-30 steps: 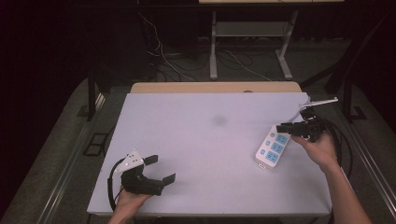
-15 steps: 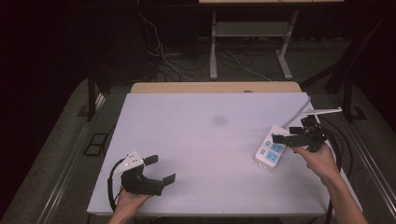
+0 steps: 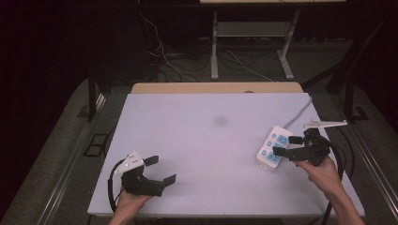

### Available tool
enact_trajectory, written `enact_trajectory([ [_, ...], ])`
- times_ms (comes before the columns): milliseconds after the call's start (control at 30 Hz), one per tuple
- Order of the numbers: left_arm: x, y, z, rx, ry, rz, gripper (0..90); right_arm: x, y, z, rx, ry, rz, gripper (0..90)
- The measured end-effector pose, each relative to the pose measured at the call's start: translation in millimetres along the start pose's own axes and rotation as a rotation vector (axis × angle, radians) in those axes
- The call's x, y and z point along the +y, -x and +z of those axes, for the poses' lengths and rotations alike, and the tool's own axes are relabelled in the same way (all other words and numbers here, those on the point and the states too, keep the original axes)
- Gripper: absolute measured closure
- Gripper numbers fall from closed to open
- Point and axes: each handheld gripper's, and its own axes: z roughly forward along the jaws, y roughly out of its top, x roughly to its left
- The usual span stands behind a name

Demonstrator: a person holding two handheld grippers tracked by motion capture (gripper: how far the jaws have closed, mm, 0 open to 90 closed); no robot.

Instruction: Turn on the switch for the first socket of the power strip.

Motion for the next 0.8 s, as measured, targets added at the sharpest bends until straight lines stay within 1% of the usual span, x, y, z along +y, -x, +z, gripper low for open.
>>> enact_trajectory([
  [100,0.0,0.0,0.1,-0.001,-0.001,0.002,0.0,-5.7,-4.8,0.1,0.012,0.008,-0.014,0.1],
  [367,0.0,0.0,-0.4,0.000,0.001,-0.001,0.0,-13.6,-10.5,-0.1,0.025,0.022,-0.031,0.1],
  [500,0.1,-0.1,-0.4,0.000,0.001,0.001,0.0,-21.3,-14.6,1.3,0.037,0.028,-0.044,0.1],
  [567,0.1,-0.1,-0.4,0.000,0.000,0.001,0.0,-23.2,-15.2,1.6,0.037,0.032,-0.048,0.1],
  [667,0.1,0.0,-0.3,0.000,0.000,0.001,0.0,-31.0,-18.5,2.8,0.037,0.047,-0.061,0.1],
  [800,0.1,0.0,-0.1,-0.001,-0.002,0.006,0.0,-36.5,-21.1,4.9,0.043,0.043,-0.071,0.1],
])
